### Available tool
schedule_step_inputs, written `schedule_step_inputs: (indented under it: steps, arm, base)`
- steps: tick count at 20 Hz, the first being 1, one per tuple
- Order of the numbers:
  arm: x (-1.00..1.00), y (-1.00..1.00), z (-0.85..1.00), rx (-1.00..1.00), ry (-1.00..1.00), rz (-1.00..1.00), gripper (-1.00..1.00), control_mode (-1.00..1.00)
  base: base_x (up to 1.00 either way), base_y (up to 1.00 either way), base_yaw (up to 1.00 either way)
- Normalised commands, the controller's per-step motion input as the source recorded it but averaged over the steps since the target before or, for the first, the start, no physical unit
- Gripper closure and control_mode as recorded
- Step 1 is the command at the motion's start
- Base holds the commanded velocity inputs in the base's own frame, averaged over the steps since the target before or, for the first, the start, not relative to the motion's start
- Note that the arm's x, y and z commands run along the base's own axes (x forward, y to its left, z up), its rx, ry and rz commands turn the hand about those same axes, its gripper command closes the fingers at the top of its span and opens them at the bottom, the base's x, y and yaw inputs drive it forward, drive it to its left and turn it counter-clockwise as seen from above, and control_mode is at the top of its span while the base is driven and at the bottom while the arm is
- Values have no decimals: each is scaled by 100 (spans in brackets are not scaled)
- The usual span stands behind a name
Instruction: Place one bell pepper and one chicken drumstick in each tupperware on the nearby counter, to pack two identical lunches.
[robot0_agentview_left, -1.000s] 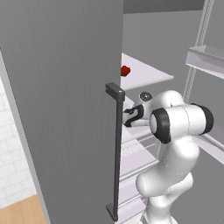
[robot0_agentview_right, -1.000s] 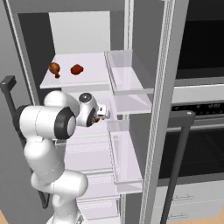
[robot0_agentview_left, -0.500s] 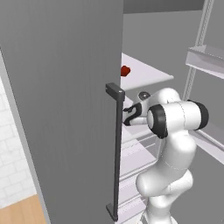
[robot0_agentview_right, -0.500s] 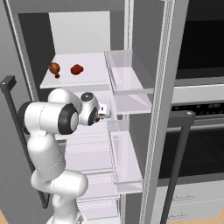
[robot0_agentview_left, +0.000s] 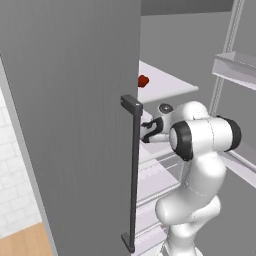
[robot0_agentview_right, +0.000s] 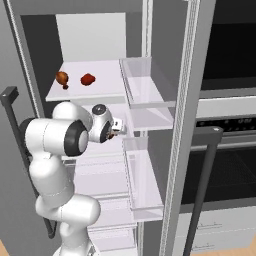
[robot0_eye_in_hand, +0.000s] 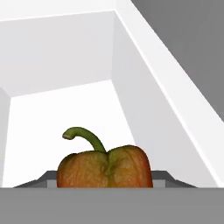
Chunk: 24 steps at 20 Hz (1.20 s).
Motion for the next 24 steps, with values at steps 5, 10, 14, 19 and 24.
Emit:
schedule_step_inputs:
  steps: [5, 10, 14, 19, 24]
  arm:
    - [-100, 0, 28, 1, -35, -1, 100, -100]
    - [-100, -4, 100, 2, -20, -7, 100, -100]
    - [-100, -1, 100, 0, -5, -2, 100, -100]
    - [-100, 0, 100, 3, 5, 0, 100, -100]
    - [-100, 12, 100, 2, 31, 1, 100, -100]
  base:
    - [0, 0, 0]
    - [0, 0, 0]
    - [0, 0, 0]
    - [0, 0, 0]
    - [0, 0, 0]
